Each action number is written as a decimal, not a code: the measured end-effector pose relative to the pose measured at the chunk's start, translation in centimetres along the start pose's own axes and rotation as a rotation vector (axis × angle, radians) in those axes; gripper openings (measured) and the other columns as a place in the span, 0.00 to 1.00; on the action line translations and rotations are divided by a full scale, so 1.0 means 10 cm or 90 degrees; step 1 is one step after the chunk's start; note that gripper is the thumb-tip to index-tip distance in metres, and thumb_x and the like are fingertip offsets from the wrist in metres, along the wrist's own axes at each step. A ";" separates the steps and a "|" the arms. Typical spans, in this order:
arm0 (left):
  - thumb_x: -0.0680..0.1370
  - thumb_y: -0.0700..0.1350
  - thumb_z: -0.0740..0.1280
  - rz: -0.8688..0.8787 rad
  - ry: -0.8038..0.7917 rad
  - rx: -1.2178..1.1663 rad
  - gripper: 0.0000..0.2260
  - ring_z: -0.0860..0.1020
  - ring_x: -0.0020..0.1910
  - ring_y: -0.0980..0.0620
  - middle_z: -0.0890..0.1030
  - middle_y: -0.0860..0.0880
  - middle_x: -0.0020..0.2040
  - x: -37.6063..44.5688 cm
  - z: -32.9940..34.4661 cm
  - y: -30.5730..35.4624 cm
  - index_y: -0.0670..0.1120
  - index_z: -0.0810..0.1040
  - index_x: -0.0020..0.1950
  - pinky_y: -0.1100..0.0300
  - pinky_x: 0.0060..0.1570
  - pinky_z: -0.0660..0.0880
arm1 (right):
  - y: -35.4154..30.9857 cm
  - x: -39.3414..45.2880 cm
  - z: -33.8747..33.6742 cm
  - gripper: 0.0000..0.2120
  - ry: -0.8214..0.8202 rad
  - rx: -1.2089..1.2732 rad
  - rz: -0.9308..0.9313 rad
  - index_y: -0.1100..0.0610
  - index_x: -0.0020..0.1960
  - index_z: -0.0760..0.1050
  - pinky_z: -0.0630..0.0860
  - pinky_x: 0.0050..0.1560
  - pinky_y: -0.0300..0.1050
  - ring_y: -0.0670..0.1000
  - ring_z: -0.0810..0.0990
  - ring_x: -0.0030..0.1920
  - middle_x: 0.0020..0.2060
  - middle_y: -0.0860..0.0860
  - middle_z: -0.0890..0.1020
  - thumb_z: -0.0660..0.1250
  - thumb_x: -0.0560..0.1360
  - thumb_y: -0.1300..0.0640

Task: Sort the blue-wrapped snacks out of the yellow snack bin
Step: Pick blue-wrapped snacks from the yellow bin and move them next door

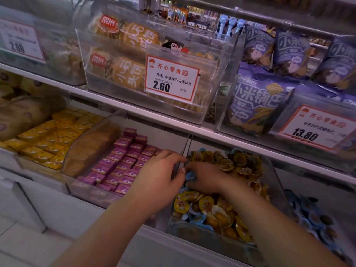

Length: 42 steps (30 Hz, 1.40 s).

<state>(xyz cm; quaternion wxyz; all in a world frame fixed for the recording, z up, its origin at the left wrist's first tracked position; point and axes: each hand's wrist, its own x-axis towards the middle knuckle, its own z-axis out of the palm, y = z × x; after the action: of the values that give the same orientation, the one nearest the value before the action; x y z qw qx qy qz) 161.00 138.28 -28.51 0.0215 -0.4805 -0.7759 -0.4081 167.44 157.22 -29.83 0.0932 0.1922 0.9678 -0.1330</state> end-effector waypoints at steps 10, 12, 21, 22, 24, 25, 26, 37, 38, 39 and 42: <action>0.79 0.48 0.61 0.061 0.107 -0.090 0.10 0.75 0.53 0.62 0.76 0.62 0.53 -0.04 0.01 0.31 0.55 0.79 0.57 0.69 0.51 0.72 | 0.38 -0.50 -0.29 0.15 0.249 0.652 0.102 0.56 0.58 0.81 0.78 0.62 0.57 0.55 0.84 0.54 0.52 0.53 0.86 0.76 0.72 0.55; 0.79 0.49 0.59 0.100 0.076 -0.098 0.11 0.75 0.53 0.62 0.75 0.63 0.54 -0.08 0.13 0.47 0.57 0.77 0.59 0.69 0.52 0.71 | 0.42 -0.75 -0.33 0.15 0.274 0.795 0.116 0.58 0.59 0.81 0.79 0.60 0.59 0.57 0.85 0.54 0.52 0.56 0.86 0.74 0.73 0.57; 0.78 0.50 0.66 0.070 -0.093 -0.083 0.28 0.71 0.66 0.53 0.65 0.54 0.72 -0.03 0.88 0.65 0.57 0.59 0.76 0.66 0.61 0.66 | 0.48 -1.66 -0.13 0.07 0.259 0.887 0.140 0.57 0.52 0.83 0.79 0.32 0.40 0.51 0.85 0.38 0.43 0.56 0.87 0.69 0.76 0.61; 0.77 0.49 0.67 0.065 -0.102 -0.056 0.29 0.72 0.66 0.51 0.66 0.52 0.72 0.01 0.91 0.62 0.55 0.61 0.76 0.62 0.62 0.68 | 0.49 -1.71 -0.11 0.06 0.276 0.849 0.129 0.55 0.51 0.84 0.80 0.36 0.41 0.51 0.85 0.42 0.45 0.54 0.87 0.70 0.76 0.60; 0.77 0.48 0.68 0.069 -0.133 -0.006 0.25 0.75 0.63 0.49 0.72 0.50 0.68 0.09 0.94 0.56 0.54 0.68 0.73 0.57 0.61 0.73 | 0.57 -1.81 -0.09 0.06 0.352 0.676 0.096 0.48 0.50 0.85 0.82 0.40 0.45 0.49 0.86 0.43 0.45 0.47 0.87 0.72 0.76 0.56; 0.77 0.48 0.68 0.066 -0.152 0.011 0.20 0.77 0.61 0.49 0.76 0.50 0.64 0.13 0.94 0.54 0.54 0.73 0.69 0.56 0.58 0.74 | 0.63 -1.85 -0.11 0.06 0.402 0.594 0.080 0.45 0.50 0.84 0.82 0.39 0.45 0.48 0.85 0.40 0.43 0.44 0.86 0.72 0.76 0.55; 0.77 0.49 0.68 0.058 -0.170 0.026 0.17 0.78 0.58 0.50 0.78 0.50 0.60 0.16 0.93 0.51 0.54 0.77 0.66 0.56 0.56 0.75 | 0.69 -1.89 -0.13 0.07 0.456 0.538 0.075 0.42 0.51 0.83 0.82 0.36 0.42 0.46 0.85 0.37 0.43 0.41 0.85 0.71 0.76 0.54; 0.76 0.42 0.71 0.105 0.034 -0.250 0.15 0.81 0.54 0.60 0.81 0.57 0.55 0.11 0.93 0.97 0.59 0.80 0.58 0.70 0.52 0.75 | 0.89 -2.03 -0.15 0.04 0.523 0.746 0.124 0.53 0.51 0.83 0.76 0.24 0.42 0.52 0.81 0.26 0.36 0.53 0.85 0.70 0.77 0.58; 0.75 0.41 0.71 0.126 0.039 -0.289 0.17 0.81 0.54 0.58 0.80 0.56 0.55 0.06 0.97 1.10 0.58 0.79 0.60 0.69 0.52 0.76 | 0.84 -2.04 -0.14 0.05 0.483 0.823 0.117 0.55 0.52 0.83 0.77 0.26 0.43 0.52 0.83 0.30 0.38 0.54 0.86 0.71 0.76 0.58; 0.74 0.40 0.72 0.139 0.032 -0.318 0.19 0.81 0.54 0.57 0.80 0.56 0.55 0.02 1.03 1.21 0.58 0.78 0.61 0.68 0.52 0.77 | 0.78 -2.05 -0.14 0.08 0.428 0.910 0.097 0.55 0.53 0.83 0.78 0.28 0.43 0.53 0.84 0.34 0.40 0.55 0.86 0.72 0.75 0.57; 0.75 0.39 0.73 0.095 0.005 -0.353 0.21 0.81 0.55 0.58 0.82 0.58 0.54 -0.06 1.18 1.40 0.59 0.77 0.63 0.65 0.53 0.77 | 0.71 -2.09 -0.12 0.16 0.317 1.056 0.031 0.57 0.57 0.81 0.80 0.36 0.41 0.52 0.86 0.43 0.46 0.55 0.87 0.72 0.70 0.55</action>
<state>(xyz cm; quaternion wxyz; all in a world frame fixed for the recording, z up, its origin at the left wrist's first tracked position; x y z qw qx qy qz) 176.22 148.45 -28.07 -0.0778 -0.5224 -0.5973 -0.6036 189.05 156.64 -25.38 -0.2892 0.2425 0.5459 -0.7480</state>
